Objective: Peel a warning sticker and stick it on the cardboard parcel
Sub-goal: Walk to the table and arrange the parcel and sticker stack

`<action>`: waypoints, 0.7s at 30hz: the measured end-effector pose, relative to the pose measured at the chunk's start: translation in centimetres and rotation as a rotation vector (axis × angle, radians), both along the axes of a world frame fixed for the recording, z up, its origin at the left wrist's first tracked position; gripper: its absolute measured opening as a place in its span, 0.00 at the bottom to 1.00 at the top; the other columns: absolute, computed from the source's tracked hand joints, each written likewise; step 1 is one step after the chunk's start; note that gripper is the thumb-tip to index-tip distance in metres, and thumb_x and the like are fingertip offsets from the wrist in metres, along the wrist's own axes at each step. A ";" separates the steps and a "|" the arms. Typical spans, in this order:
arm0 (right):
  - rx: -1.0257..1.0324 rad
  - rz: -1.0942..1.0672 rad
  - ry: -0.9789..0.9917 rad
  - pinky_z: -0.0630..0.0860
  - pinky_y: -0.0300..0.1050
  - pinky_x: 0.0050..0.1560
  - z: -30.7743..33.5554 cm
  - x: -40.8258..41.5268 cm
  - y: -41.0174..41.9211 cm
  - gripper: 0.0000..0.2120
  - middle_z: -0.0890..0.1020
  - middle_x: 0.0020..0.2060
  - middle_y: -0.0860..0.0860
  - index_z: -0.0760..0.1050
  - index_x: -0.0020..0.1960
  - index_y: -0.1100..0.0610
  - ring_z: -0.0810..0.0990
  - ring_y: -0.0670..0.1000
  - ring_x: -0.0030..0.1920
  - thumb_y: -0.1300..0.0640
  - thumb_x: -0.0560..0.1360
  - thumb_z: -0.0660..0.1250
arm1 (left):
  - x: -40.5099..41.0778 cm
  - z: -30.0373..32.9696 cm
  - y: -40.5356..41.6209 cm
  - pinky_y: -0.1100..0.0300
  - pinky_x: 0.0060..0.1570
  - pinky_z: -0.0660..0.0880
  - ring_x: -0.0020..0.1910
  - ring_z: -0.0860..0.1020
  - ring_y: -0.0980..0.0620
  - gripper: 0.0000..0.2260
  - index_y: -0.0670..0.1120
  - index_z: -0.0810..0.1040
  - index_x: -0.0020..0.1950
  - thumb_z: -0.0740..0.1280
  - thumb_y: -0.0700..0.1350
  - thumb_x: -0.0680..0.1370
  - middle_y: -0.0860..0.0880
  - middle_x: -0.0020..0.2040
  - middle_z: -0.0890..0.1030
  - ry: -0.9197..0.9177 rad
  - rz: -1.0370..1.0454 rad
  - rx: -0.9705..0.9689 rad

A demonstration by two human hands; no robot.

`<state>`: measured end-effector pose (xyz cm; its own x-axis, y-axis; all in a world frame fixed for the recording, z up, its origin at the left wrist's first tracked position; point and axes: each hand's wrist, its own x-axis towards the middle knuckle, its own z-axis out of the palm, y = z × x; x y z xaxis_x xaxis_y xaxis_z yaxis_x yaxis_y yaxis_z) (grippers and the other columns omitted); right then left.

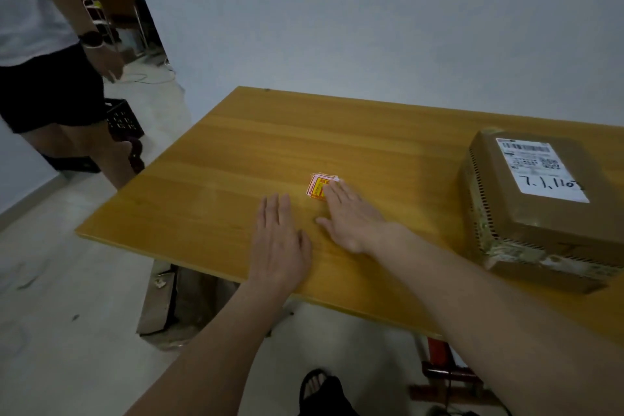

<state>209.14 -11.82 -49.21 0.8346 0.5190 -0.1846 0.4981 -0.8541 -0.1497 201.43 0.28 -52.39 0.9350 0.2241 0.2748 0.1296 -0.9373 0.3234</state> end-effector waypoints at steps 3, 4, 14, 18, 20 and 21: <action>-0.039 0.014 -0.005 0.45 0.48 0.77 -0.8 0.1 -0.1 0.33 0.45 0.79 0.53 0.44 0.78 0.58 0.42 0.51 0.78 0.42 0.80 0.47 | 0.0 -0.3 0.2 0.50 0.74 0.56 0.74 0.57 0.42 0.25 0.38 0.60 0.72 0.60 0.46 0.77 0.40 0.72 0.65 -0.025 -0.013 -0.059; -0.044 0.028 -0.013 0.45 0.49 0.77 -1.0 -0.1 -0.3 0.33 0.45 0.79 0.53 0.44 0.78 0.58 0.43 0.51 0.78 0.41 0.80 0.46 | 0.1 -0.4 0.4 0.50 0.73 0.57 0.73 0.58 0.41 0.24 0.38 0.63 0.70 0.61 0.46 0.77 0.40 0.71 0.67 -0.033 -0.009 -0.067; -0.034 0.121 -0.112 0.41 0.47 0.75 -1.7 -3.5 -3.5 0.30 0.46 0.78 0.49 0.47 0.78 0.54 0.39 0.49 0.78 0.41 0.80 0.45 | -0.3 -0.5 0.5 0.50 0.68 0.65 0.69 0.65 0.44 0.17 0.41 0.72 0.64 0.62 0.43 0.76 0.42 0.66 0.73 -0.111 -0.014 -0.110; -0.019 0.134 -0.095 0.41 0.45 0.75 -1.4 -5.0 -4.2 0.30 0.47 0.78 0.48 0.48 0.78 0.54 0.39 0.48 0.78 0.42 0.80 0.47 | -0.5 -0.2 0.4 0.51 0.69 0.64 0.69 0.65 0.45 0.16 0.41 0.72 0.64 0.63 0.41 0.76 0.43 0.66 0.73 -0.104 -0.039 -0.121; -0.007 0.146 -0.081 0.42 0.45 0.76 -1.3 -5.6 -4.6 0.29 0.50 0.78 0.48 0.49 0.77 0.54 0.42 0.48 0.78 0.43 0.80 0.48 | -0.6 -0.2 0.4 0.50 0.68 0.66 0.68 0.66 0.45 0.17 0.41 0.73 0.64 0.64 0.40 0.75 0.43 0.65 0.74 -0.110 -0.065 -0.122; -0.003 0.154 -0.078 0.43 0.45 0.76 -1.3 -6.1 -4.9 0.28 0.51 0.78 0.48 0.50 0.77 0.54 0.43 0.48 0.78 0.44 0.80 0.48 | -0.7 -0.2 0.3 0.49 0.68 0.66 0.68 0.67 0.44 0.17 0.41 0.73 0.63 0.64 0.39 0.75 0.42 0.65 0.74 -0.119 -0.078 -0.124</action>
<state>203.06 -16.71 -50.47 0.7572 0.6414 -0.1236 0.6331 -0.7672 -0.1031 200.73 0.53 -52.55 0.9135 0.1910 0.3593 0.0120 -0.8952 0.4455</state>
